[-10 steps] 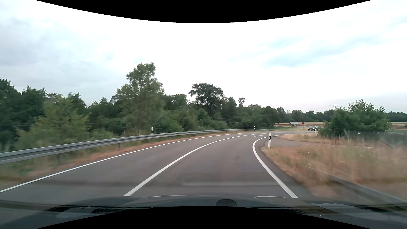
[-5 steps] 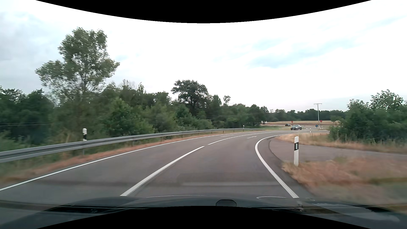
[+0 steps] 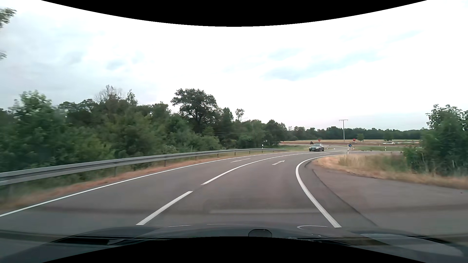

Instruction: Follow the waypoints while adhering to traffic rules and regulations

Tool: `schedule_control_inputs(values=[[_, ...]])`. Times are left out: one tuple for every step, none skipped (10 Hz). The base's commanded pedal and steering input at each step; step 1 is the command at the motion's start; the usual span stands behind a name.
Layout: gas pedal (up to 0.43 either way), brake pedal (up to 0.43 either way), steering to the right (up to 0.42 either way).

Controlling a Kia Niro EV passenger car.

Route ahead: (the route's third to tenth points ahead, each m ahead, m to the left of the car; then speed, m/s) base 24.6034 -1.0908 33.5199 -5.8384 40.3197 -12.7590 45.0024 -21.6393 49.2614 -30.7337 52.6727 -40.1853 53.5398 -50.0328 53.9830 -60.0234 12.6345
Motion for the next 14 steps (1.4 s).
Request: schedule_control_inputs(values=[[0.000,0.000,0.087],[0.000,0.000,0.087],[0.000,0.000,0.088],[0.000,0.000,0.088],[0.000,0.000,0.088],[0.000,0.000,0.088],[0.000,0.000,0.091],[0.000,0.000,0.092],[0.000,0.000,0.092],[0.000,0.000,0.091],[0.000,0.000,0.089],[0.000,0.000,0.086],[0.000,0.000,0.084],[0.000,0.000,0.083]])
